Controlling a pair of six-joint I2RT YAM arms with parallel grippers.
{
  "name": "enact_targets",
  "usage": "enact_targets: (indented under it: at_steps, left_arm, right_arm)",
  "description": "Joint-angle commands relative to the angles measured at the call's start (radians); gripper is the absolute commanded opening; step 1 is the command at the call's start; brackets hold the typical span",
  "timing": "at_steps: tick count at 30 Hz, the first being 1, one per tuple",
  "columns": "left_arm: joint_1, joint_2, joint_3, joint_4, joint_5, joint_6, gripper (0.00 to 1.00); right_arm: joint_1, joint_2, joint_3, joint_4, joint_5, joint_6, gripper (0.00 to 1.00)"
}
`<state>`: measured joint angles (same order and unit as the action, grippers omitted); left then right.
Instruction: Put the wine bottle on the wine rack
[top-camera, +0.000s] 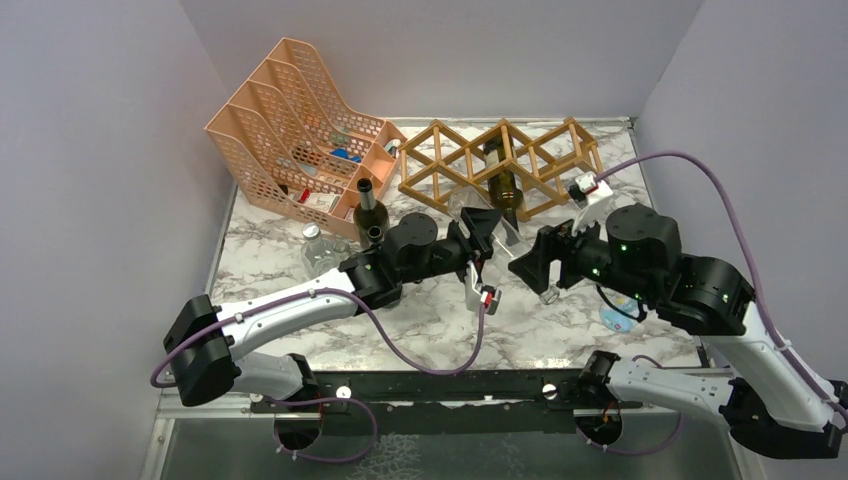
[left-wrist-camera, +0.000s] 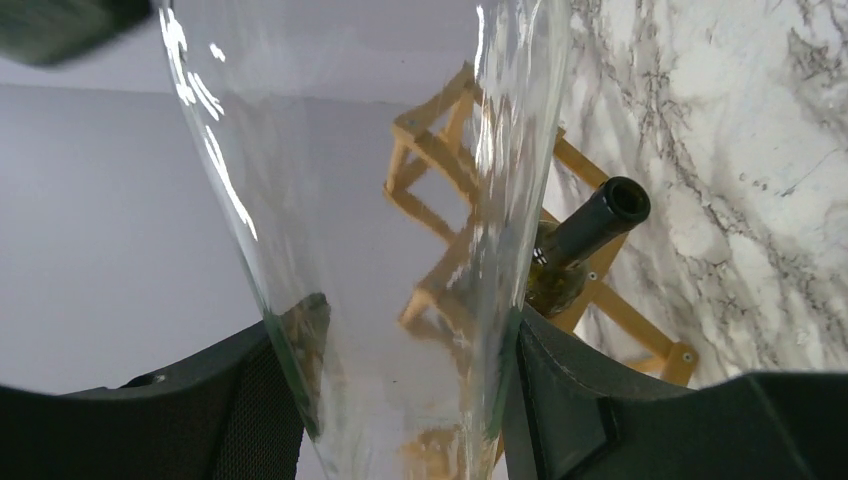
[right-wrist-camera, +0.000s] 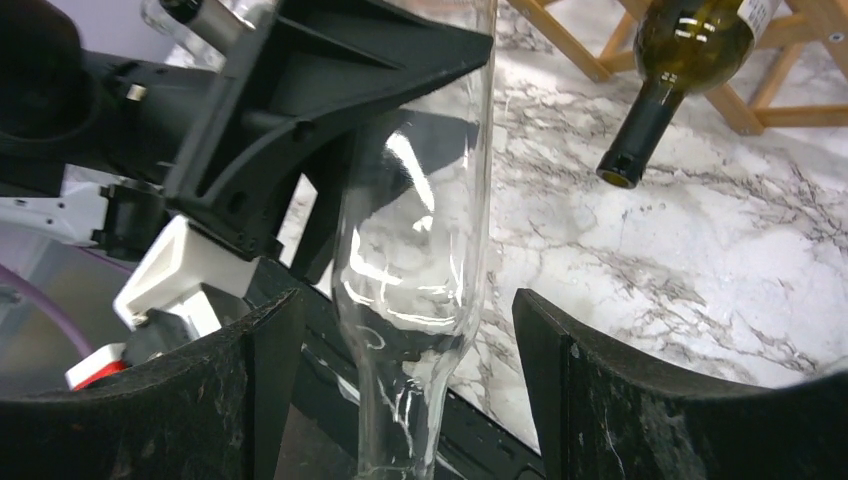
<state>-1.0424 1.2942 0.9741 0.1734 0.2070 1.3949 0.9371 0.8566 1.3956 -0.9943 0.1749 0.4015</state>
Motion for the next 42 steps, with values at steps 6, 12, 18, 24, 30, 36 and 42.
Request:
enact_targets:
  at_steps: [6,12,18,24,30,36,42]
  left_arm:
    - [-0.001,-0.005,0.077,0.016,0.004,0.194,0.00]
    - [0.001,0.017,0.090,0.018,-0.011,0.207,0.00]
    - [0.003,0.020,0.106,0.000,-0.013,0.166,0.00]
    - [0.007,0.019,0.144,-0.058,-0.028,0.087,0.00]
    - [0.010,-0.009,0.075,0.039,-0.044,-0.046,0.97]
    - [0.021,-0.061,0.055,0.058,-0.067,-0.334,0.99]
    - [0.024,-0.091,0.091,0.098,-0.201,-0.867,0.99]
  right_arm:
    - [0.006,0.012,-0.085,0.059,-0.006,0.005,0.77]
    - [0.006,0.037,-0.132,0.090,-0.001,0.036,0.74]
    - [0.006,0.041,-0.166,0.119,0.038,0.075,0.66]
    - [0.005,0.015,-0.174,0.129,0.168,0.111,0.27]
    - [0.006,-0.046,-0.171,0.184,0.259,0.085,0.06]
    - [0.006,-0.096,-0.167,0.201,0.310,0.077,0.05]
    - [0.006,-0.107,-0.195,0.061,0.427,0.179,0.04]
